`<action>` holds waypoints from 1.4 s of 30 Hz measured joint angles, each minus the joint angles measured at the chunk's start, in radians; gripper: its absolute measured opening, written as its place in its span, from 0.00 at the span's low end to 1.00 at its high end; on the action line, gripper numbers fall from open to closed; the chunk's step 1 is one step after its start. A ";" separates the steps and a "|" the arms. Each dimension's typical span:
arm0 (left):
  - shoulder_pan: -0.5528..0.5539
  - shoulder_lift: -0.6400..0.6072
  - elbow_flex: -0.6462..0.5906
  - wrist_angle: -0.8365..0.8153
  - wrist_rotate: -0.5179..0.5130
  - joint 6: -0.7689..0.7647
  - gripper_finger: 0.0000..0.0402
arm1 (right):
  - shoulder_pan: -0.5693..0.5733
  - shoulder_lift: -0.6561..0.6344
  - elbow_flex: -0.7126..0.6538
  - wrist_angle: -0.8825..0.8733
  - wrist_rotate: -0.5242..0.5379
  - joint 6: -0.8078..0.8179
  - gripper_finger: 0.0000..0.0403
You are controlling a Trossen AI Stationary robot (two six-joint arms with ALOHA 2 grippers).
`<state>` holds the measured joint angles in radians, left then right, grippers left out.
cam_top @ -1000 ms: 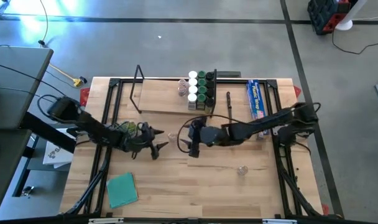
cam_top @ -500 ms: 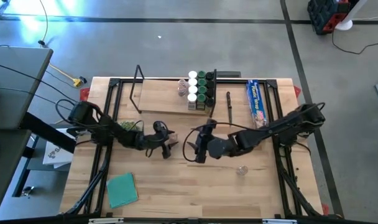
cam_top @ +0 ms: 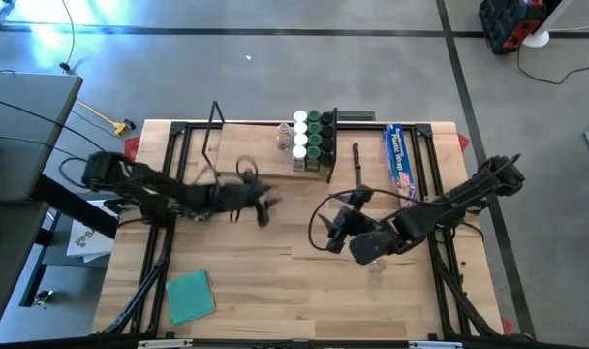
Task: Shelf spices
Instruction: Put the brown seasoning bottle on the shelf aligned with the other brown seasoning bottle
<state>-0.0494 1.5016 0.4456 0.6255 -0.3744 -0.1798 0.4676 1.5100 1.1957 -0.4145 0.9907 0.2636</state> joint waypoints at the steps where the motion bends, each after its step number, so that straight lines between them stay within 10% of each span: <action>1: 0.041 -0.026 0.019 -0.040 0.003 0.019 0.41 | 0.009 -0.012 0.000 -0.021 0.022 0.023 0.68; 13: 0.511 0.108 0.286 -0.208 0.427 0.123 0.42 | 0.051 -0.032 0.000 -0.047 0.102 0.095 0.68; 29: 0.522 0.133 0.338 -0.255 0.347 0.204 0.57 | 0.071 -0.032 0.000 -0.061 0.110 0.130 0.68; 42: 0.429 0.013 0.326 -0.558 0.368 0.229 0.44 | 0.064 -0.032 0.000 -0.075 0.115 0.140 0.68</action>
<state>0.3793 1.5147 0.7712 0.0679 -0.0066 0.0494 0.5316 1.4784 1.1957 -0.4897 1.1061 0.4032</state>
